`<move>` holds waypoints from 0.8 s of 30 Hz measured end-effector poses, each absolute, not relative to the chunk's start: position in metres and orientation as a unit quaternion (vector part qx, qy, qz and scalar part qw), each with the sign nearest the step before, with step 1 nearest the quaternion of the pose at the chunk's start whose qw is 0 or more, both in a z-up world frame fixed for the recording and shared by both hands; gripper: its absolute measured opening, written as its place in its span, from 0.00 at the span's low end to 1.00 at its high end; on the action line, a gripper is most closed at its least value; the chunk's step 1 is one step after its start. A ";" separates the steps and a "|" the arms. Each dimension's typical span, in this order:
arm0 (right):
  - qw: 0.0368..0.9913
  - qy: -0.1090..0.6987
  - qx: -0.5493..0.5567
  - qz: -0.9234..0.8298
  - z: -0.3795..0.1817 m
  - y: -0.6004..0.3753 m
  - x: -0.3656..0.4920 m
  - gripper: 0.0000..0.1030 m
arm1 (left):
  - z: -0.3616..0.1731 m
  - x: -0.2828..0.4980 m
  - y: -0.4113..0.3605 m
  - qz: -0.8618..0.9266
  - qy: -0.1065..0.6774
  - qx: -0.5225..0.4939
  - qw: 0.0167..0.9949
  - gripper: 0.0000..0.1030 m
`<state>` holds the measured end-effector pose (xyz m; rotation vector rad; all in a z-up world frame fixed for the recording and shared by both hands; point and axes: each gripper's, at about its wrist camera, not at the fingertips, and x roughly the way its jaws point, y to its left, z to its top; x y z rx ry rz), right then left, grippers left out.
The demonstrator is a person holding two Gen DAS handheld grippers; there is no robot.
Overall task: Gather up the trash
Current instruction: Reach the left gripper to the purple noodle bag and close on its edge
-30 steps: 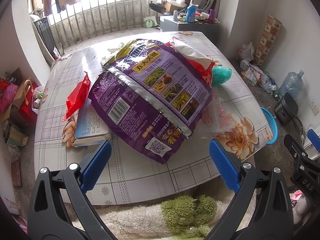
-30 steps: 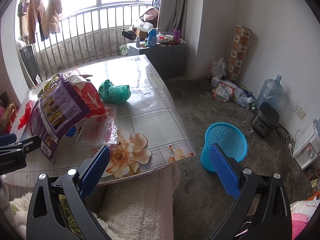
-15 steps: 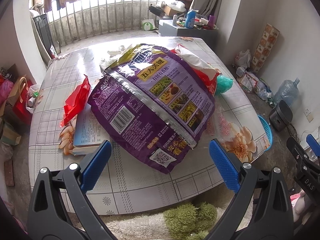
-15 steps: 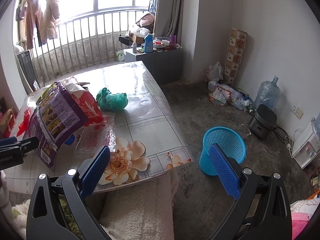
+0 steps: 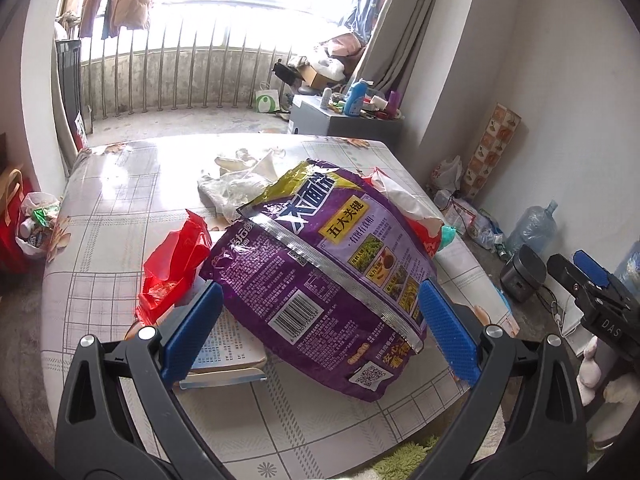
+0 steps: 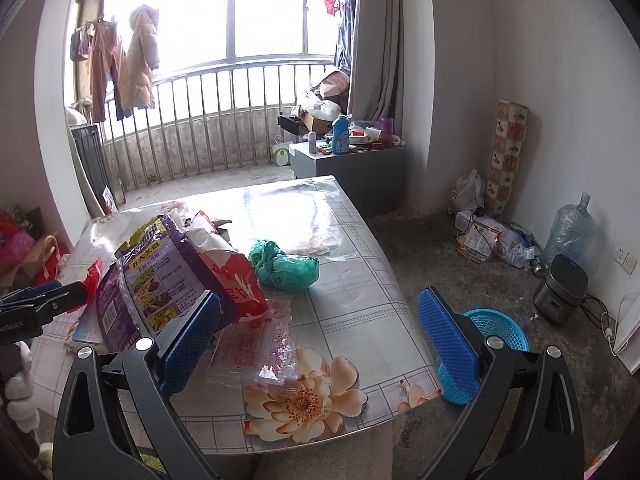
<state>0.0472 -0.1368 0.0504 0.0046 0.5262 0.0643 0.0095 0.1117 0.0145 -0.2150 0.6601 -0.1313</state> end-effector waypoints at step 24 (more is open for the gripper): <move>0.905 0.378 0.028 0.192 -0.012 -0.050 0.133 0.61 | -0.066 0.055 0.186 -0.164 0.423 -0.300 0.839 0.50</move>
